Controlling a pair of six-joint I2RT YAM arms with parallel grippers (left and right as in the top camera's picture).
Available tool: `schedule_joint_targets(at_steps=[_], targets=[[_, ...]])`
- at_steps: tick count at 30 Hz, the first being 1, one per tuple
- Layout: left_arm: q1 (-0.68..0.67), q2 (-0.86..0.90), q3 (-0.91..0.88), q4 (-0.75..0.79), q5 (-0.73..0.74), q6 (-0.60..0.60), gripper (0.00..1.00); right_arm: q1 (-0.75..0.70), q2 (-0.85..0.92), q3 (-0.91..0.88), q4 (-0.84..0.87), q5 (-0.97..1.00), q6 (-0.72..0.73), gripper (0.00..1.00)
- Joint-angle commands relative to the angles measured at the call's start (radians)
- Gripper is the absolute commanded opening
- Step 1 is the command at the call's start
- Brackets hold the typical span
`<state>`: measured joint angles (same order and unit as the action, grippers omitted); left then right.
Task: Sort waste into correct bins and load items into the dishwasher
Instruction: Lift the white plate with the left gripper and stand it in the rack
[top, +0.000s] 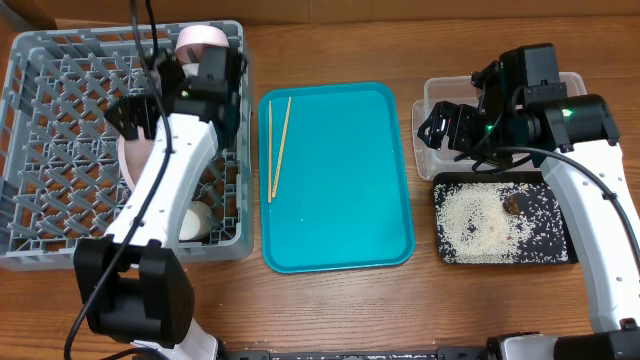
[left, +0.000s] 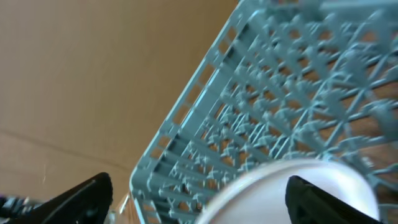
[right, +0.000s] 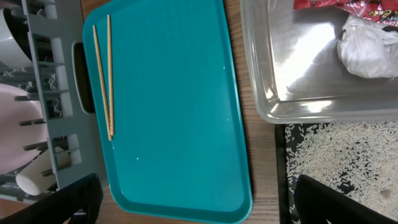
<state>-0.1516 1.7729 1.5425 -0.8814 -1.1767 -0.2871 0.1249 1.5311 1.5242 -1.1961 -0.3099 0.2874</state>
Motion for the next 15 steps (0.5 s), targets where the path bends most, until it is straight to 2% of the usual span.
schedule_joint_targets(at_steps=[1,4,6,7,9,10,11,13,15], targets=[[-0.004,-0.017,0.122,-0.003,0.098,0.159,0.92,-0.002,-0.002,0.020,0.005,0.003,0.000,1.00],[-0.031,-0.017,0.200,-0.045,0.217,0.169,0.93,-0.002,-0.002,0.020,0.005,0.003,0.000,1.00],[-0.069,-0.017,0.257,-0.106,0.372,0.168,0.93,-0.002,-0.002,0.020,0.005,0.003,0.000,1.00],[-0.117,-0.017,0.298,-0.160,0.587,0.168,0.92,-0.002,-0.002,0.020,0.005,0.003,0.000,1.00],[-0.156,-0.017,0.303,-0.175,0.799,0.167,0.84,-0.002,-0.002,0.020,0.005,0.003,0.000,1.00],[-0.188,-0.012,0.298,-0.177,1.021,0.137,0.75,-0.002,-0.002,0.020,0.005,0.003,0.000,1.00],[-0.201,-0.009,0.292,-0.171,1.106,0.103,0.72,-0.002,-0.002,0.020,0.005,0.003,0.000,1.00],[-0.226,0.008,0.278,-0.156,1.193,0.013,0.72,-0.002,-0.002,0.020,0.005,0.003,0.000,1.00],[-0.246,0.041,0.276,-0.153,1.191,-0.078,0.73,-0.002,-0.002,0.020,0.005,0.003,0.000,1.00]])
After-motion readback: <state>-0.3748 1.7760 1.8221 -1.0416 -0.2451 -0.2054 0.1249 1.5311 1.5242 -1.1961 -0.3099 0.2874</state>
